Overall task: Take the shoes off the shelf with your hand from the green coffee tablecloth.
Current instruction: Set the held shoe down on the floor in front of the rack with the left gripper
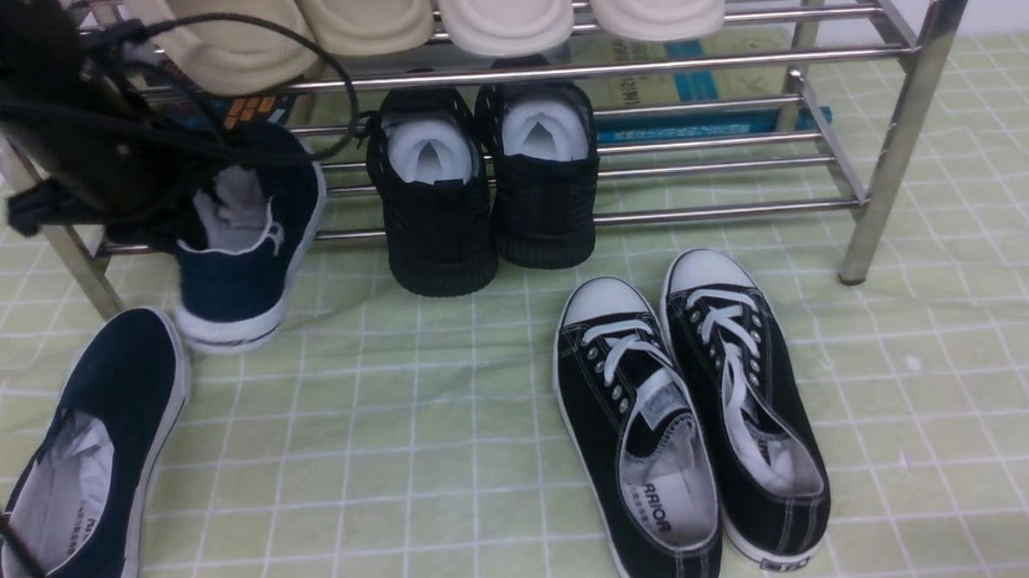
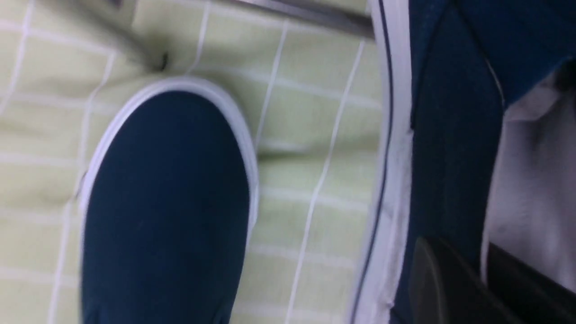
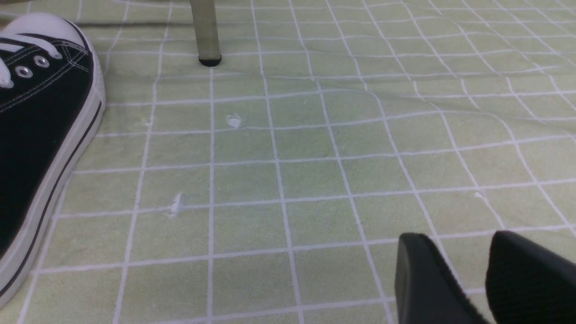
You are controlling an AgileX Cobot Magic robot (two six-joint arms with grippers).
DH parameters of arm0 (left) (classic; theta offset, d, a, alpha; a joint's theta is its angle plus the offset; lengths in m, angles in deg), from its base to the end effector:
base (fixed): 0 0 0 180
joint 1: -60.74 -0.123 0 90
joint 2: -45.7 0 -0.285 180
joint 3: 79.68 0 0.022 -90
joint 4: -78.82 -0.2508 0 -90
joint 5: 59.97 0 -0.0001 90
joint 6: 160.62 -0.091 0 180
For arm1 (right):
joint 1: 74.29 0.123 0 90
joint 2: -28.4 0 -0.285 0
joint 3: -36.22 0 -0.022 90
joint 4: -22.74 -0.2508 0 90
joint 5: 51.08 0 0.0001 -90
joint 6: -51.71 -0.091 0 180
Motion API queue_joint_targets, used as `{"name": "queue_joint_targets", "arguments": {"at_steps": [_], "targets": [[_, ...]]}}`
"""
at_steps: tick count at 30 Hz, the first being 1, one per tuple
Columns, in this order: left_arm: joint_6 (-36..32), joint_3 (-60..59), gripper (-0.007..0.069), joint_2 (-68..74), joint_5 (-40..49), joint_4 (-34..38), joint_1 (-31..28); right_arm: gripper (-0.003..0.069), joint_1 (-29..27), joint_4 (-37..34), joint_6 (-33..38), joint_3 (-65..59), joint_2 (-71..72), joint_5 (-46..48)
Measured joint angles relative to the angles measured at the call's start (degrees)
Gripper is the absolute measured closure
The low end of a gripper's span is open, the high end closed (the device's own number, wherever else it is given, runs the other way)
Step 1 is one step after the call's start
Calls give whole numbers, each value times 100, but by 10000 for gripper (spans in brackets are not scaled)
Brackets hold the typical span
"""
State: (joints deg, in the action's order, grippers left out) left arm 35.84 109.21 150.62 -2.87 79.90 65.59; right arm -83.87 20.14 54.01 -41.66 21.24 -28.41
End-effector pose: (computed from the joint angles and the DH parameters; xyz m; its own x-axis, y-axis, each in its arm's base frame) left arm 0.3647 -0.0324 0.3127 -0.8766 -0.2198 -0.4280 -0.1729 0.9741 -0.1460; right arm 0.0514 -0.0071 0.1744 -0.2994 0.0523 -0.9527 0.1505 0.9886 0.0070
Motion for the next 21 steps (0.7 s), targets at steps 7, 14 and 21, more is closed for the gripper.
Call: {"name": "queue_joint_targets", "arguments": {"at_steps": [7,14,21], "targets": [[0,-55,595,-796,973,-34,0,421,0,0,0,0,0,0],[4,-1413,595,-1718,652,182,0,421,0,0,0,0,0,0],[120,-3834,594,-2292,-1587,449,0,421,0,0,0,0,0,0]]}}
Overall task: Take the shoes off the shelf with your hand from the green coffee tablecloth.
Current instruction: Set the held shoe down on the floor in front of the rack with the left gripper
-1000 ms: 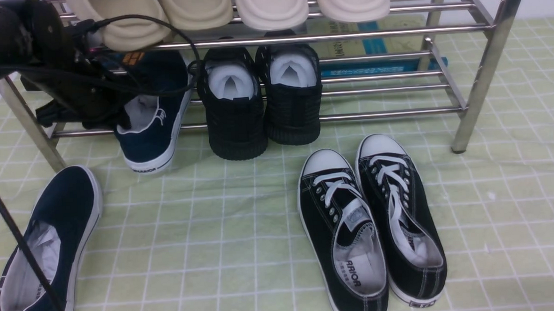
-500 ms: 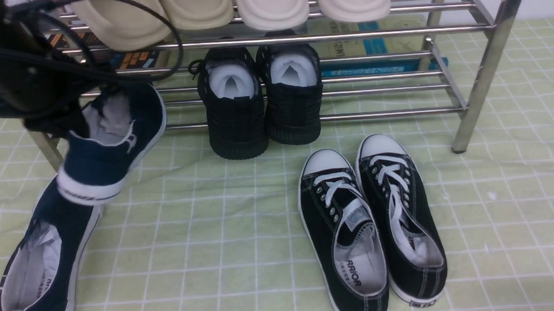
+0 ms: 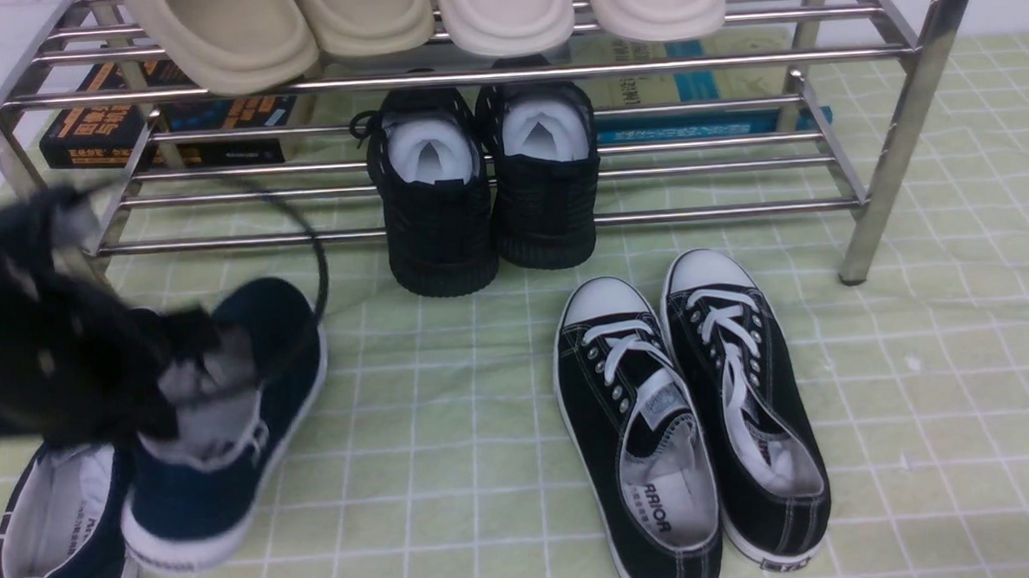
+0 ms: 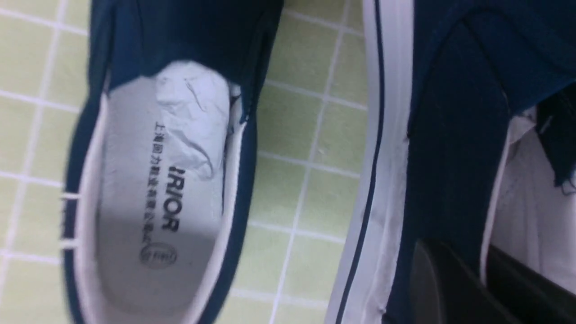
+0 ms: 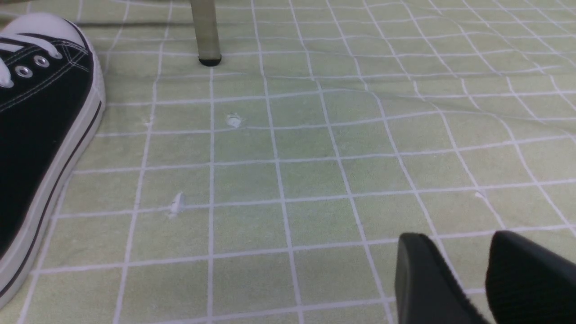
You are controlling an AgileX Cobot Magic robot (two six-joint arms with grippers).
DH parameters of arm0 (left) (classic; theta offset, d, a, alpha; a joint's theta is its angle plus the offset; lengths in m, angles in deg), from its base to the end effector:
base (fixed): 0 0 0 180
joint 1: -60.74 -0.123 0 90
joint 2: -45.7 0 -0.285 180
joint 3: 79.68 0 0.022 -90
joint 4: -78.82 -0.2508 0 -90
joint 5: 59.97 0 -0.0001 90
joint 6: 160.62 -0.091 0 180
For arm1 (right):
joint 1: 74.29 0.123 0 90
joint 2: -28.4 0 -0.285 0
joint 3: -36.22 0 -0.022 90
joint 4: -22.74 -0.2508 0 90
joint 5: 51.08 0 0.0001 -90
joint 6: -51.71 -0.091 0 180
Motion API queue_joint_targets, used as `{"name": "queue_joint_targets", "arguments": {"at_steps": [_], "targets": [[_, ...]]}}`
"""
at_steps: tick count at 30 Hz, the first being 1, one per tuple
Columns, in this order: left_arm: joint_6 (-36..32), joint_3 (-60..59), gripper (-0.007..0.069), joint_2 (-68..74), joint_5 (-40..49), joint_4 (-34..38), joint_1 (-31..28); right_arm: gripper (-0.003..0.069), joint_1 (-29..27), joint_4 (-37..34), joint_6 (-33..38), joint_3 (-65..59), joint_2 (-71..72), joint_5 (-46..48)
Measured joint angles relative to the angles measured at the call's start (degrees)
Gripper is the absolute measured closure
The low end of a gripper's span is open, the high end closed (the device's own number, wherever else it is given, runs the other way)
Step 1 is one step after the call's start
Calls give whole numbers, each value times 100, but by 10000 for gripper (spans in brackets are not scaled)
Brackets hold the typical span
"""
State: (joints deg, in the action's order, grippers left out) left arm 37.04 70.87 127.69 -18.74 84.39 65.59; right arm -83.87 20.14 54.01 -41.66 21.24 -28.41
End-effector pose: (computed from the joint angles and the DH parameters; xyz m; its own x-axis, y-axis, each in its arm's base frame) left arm 0.2422 -0.0264 0.2534 -0.8629 -0.2996 -0.4069 -0.2235 0.9485 -0.2244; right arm 0.0514 -0.0071 0.1744 -0.2994 0.0523 -0.9527 0.1505 0.9886 0.0070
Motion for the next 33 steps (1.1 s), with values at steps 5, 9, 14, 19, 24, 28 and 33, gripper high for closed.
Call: {"name": "queue_joint_targets", "arguments": {"at_steps": [5,9,14,19,24,28,33], "targets": [[142,-868,594,-46,-983,22,0,421,0,0,0,0,0,0],[167,-1130,594,-53,-1216,36,0,421,0,0,0,0,0,0],[174,-1150,589,-89,-1256,41,0,421,0,0,0,0,0,0],[174,-1150,568,-89,-1300,-201,0,421,0,0,0,0,0,0],[174,-1150,494,-89,-1453,-488,0,421,0,0,0,0,0,0],[174,-1150,417,-93,-1533,-557,0,421,0,0,0,0,0,0],[180,-1047,280,-149,-1358,-557,0,421,0,0,0,0,0,0]]}}
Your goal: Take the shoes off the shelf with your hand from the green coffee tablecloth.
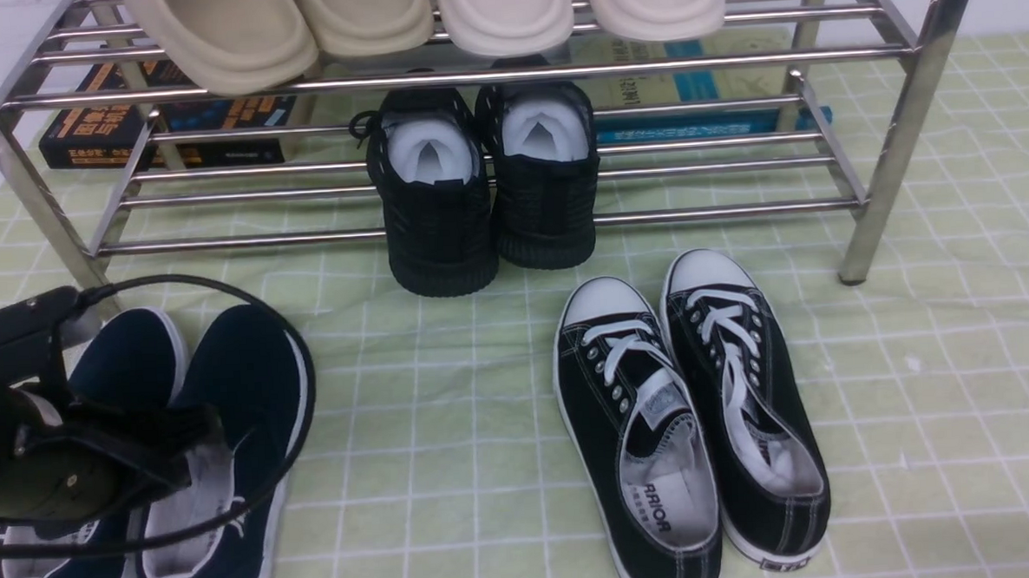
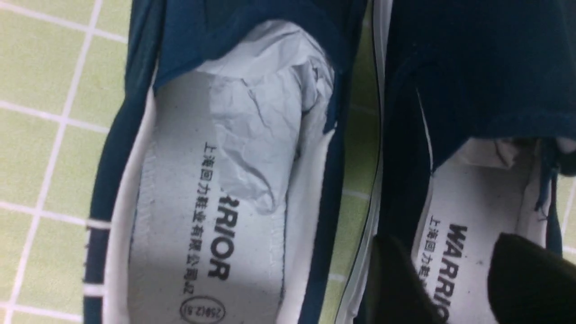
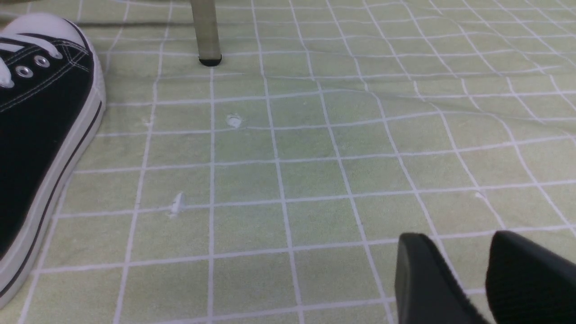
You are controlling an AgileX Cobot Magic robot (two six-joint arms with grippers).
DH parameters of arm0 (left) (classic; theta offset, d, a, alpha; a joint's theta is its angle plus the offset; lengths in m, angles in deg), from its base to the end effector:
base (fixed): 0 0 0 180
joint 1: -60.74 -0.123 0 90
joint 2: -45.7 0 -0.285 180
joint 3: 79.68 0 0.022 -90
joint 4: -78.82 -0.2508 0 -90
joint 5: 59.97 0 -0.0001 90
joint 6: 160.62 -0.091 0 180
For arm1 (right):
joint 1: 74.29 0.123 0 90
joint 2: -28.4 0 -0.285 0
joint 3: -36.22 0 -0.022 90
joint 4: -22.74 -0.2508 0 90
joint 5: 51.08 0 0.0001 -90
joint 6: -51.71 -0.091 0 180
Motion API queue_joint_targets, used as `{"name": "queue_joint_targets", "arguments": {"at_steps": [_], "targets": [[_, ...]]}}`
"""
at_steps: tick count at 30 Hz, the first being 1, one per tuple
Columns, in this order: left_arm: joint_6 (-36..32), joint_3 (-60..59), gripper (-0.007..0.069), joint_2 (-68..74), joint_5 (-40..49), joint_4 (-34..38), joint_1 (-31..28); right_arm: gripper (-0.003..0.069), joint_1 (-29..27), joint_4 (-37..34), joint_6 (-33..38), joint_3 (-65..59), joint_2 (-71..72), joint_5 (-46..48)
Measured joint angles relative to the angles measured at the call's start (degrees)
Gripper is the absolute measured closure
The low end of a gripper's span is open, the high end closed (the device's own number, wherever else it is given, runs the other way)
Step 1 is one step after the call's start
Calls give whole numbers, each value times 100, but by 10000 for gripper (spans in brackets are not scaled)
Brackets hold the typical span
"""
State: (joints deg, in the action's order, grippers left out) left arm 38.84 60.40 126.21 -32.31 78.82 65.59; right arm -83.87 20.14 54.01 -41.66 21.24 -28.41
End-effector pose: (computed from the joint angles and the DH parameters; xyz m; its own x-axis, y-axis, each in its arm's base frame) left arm 0.2276 -0.0193 0.2187 -0.8257 -0.2643 -0.4984 -0.2021 0.9634 -0.1761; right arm 0.0514 -0.0071 0.1744 -0.2994 0.0523 -0.9527 0.1505 0.9886 0.0070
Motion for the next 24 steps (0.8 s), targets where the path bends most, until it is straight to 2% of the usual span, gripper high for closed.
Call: {"name": "queue_joint_targets", "arguments": {"at_steps": [3,6,7,8,10,12,14,18,24], "targets": [[0,266,274,-100,442,0,0,421,0,0,0,0,0,0],[-30,1152,356,-385,1512,-188,0,421,0,0,0,0,0,0],[-99,1495,420,-510,2044,-256,0,421,0,0,0,0,0,0],[-99,1495,420,-510,2044,-256,0,421,0,0,0,0,0,0],[-471,2159,559,-895,3006,-375,0,421,0,0,0,0,0,0],[-817,2365,607,-1248,3390,-372,0,421,0,0,0,0,0,0],[-1101,2368,624,-1748,3655,-278,0,421,0,0,0,0,0,0],[-1340,1963,624,-2869,3640,30,0,421,0,0,0,0,0,0],[-1381,142,624,-5150,2419,307,0,421,0,0,0,0,0,0]]}}
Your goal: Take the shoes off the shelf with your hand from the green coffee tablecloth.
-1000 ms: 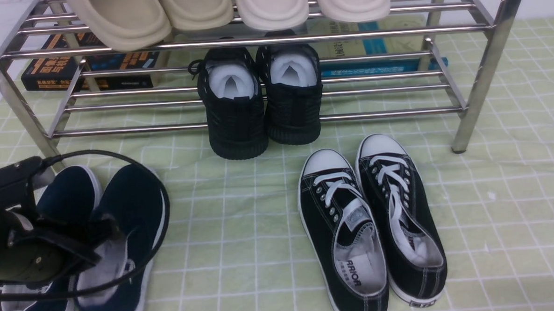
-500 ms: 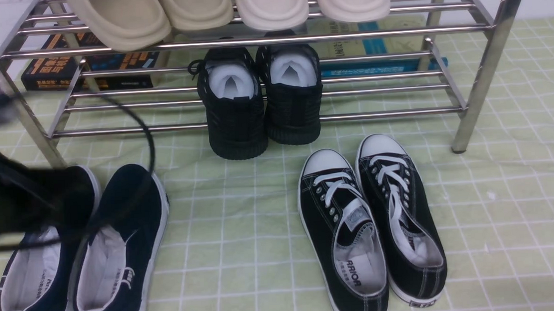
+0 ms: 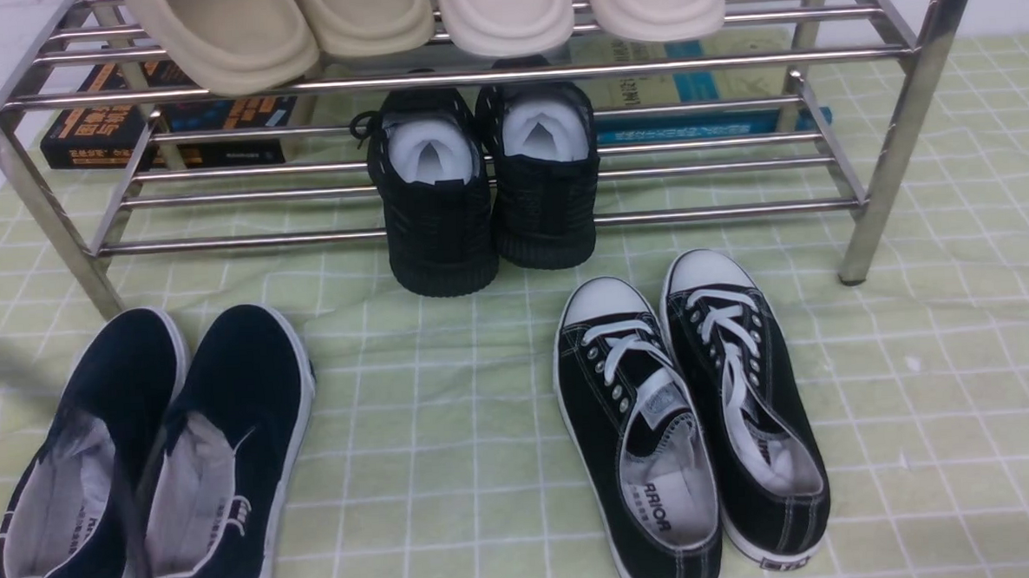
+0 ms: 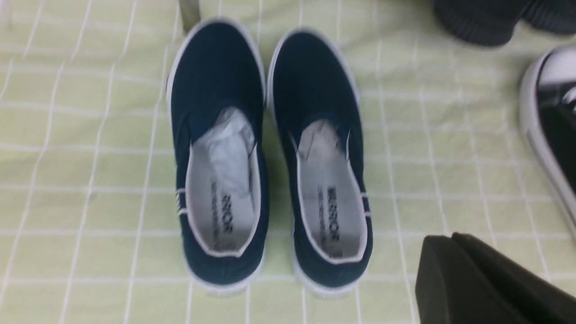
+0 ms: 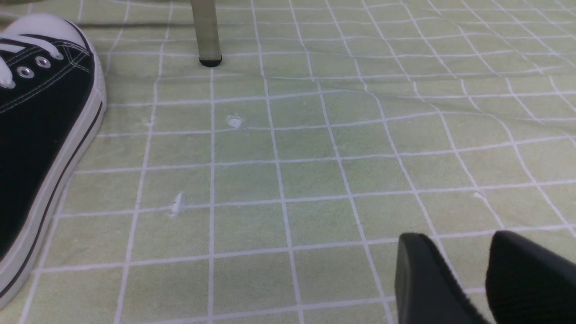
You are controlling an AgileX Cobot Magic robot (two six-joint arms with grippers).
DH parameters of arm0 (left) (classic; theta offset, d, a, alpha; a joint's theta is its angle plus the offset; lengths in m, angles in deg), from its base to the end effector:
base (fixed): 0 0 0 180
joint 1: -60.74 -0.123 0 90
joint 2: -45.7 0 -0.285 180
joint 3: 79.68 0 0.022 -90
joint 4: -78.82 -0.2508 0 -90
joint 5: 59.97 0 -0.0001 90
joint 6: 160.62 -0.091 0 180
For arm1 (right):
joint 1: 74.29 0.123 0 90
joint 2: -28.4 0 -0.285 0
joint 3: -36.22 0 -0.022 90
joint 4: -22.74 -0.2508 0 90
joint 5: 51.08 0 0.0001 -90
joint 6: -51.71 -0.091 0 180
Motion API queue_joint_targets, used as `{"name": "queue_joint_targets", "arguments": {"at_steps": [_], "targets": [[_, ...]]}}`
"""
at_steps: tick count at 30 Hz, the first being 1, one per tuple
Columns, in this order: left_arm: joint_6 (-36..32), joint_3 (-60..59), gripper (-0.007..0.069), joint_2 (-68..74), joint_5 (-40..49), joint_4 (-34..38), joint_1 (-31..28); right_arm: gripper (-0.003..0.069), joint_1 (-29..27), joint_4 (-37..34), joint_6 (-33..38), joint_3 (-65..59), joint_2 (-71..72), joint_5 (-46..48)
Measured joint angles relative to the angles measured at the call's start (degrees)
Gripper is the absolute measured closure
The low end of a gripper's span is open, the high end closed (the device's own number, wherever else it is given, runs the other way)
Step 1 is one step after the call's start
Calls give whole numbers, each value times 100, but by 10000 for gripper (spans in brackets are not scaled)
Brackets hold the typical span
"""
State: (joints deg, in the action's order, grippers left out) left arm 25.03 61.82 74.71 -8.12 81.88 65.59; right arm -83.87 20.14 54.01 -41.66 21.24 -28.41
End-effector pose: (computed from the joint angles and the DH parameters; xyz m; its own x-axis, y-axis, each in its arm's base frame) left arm 0.0528 -0.0083 0.3329 -0.4996 -0.0892 -0.8617 0.0559 0.9893 -0.1348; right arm 0.0514 -0.0071 0.1744 -0.2994 0.0523 -0.9527 0.1505 0.9886 0.0070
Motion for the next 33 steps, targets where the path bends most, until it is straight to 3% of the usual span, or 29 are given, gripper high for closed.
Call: {"name": "queue_joint_targets", "arguments": {"at_steps": [5,9,19,33], "targets": [[-4,-1349,624,-1408,-1043,261,0,421,0,0,0,0,0,0],[-17,-1961,622,-2042,-1348,399,0,421,0,0,0,0,0,0],[50,-2362,608,-2193,-2379,32,0,421,0,0,0,0,0,0],[44,-3581,595,-2193,-2850,-746,0,421,0,0,0,0,0,0]]}}
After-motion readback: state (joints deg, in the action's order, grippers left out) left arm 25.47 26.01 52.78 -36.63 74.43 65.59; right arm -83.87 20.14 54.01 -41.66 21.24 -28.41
